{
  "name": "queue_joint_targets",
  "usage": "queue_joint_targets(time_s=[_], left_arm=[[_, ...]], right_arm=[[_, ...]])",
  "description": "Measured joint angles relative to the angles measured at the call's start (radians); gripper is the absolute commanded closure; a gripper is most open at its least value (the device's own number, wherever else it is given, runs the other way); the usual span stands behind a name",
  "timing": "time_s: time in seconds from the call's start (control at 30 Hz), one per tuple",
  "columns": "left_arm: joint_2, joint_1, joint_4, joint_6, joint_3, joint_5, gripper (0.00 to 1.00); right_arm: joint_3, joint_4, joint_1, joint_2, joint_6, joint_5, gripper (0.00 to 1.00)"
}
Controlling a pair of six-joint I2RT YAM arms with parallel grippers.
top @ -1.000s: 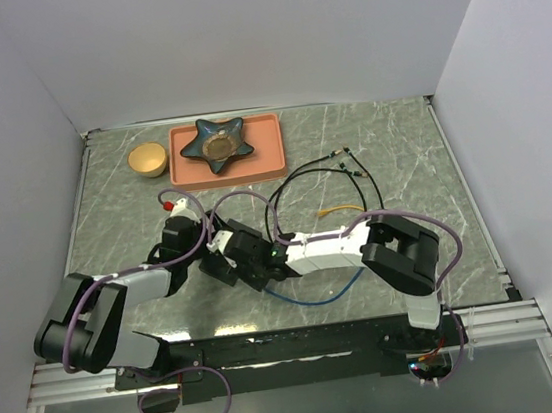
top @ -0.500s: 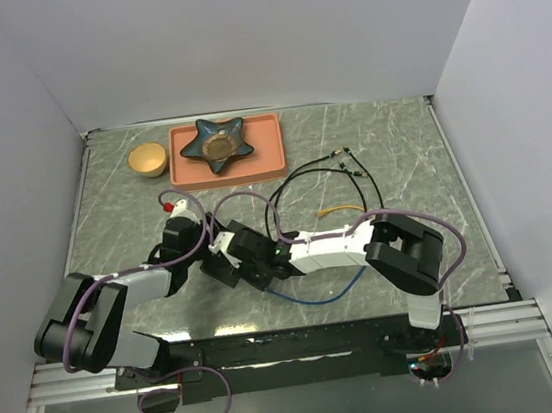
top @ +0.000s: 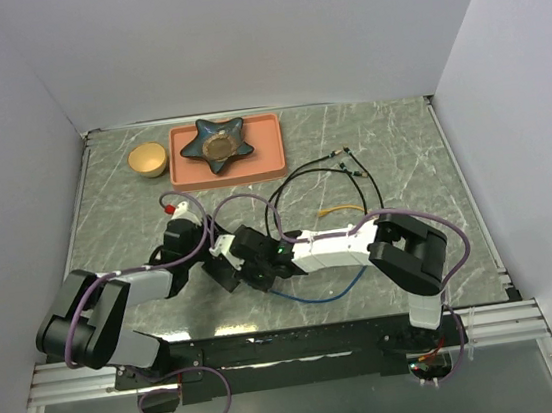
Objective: Insert the plug into the switch port
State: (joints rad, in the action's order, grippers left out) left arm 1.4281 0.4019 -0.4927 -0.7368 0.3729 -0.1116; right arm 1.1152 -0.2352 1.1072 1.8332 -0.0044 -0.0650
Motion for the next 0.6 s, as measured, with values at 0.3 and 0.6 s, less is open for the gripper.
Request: queue_joint_targets(time_s=[0.3,0.6], left_arm=[[-0.034,0.004,-0.023,-0.041,-0.043,0.002,0.39],[-0.097,0.019,0.021,-0.064,-0.071,0.024,0.39]], right_arm=[[0.044,-0.099,-0.002,0.001,0.112,0.052,1.00],[0.056,-0.125,-0.003,0.004,0.158,0.076,1.00]])
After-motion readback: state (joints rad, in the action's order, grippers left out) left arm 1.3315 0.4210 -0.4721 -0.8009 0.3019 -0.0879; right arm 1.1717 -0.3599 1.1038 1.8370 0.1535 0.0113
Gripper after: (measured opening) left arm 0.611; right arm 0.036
